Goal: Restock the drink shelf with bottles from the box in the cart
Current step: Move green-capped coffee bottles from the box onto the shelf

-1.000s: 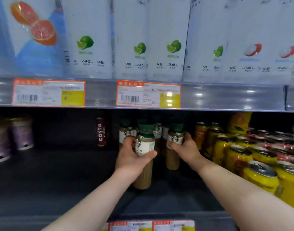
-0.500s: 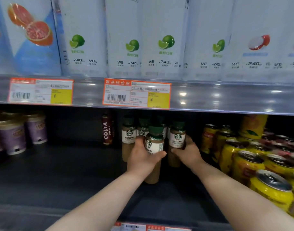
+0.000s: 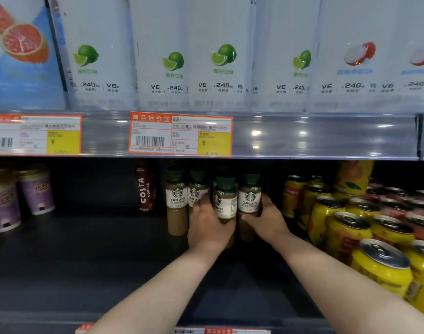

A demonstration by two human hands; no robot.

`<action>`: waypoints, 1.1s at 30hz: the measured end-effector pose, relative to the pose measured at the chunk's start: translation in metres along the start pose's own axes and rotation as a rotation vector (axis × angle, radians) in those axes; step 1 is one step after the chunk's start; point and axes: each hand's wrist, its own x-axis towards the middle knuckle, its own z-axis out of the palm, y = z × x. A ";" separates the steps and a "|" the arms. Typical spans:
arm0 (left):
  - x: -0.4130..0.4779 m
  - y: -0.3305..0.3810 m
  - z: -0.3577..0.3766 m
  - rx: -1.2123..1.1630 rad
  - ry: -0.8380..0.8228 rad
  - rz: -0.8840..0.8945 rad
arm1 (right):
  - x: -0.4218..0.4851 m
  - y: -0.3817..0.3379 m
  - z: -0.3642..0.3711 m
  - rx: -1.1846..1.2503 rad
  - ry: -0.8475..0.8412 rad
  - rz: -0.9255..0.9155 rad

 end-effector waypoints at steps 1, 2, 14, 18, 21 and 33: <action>-0.001 -0.002 -0.001 0.033 0.017 0.016 | 0.000 0.000 0.000 -0.012 0.005 0.000; 0.000 -0.003 -0.002 0.090 0.038 0.040 | -0.001 -0.001 0.001 -0.022 0.006 0.002; 0.036 -0.004 -0.020 0.608 0.088 0.588 | -0.002 -0.004 -0.001 -0.039 0.000 -0.002; 0.054 -0.002 -0.032 0.710 -0.006 0.630 | -0.001 -0.004 0.000 -0.066 0.002 0.016; 0.056 0.005 -0.029 0.717 0.011 0.602 | -0.001 -0.004 0.001 -0.064 0.003 0.042; 0.059 0.003 -0.017 0.728 0.010 0.545 | 0.001 -0.008 0.003 -0.084 -0.022 0.071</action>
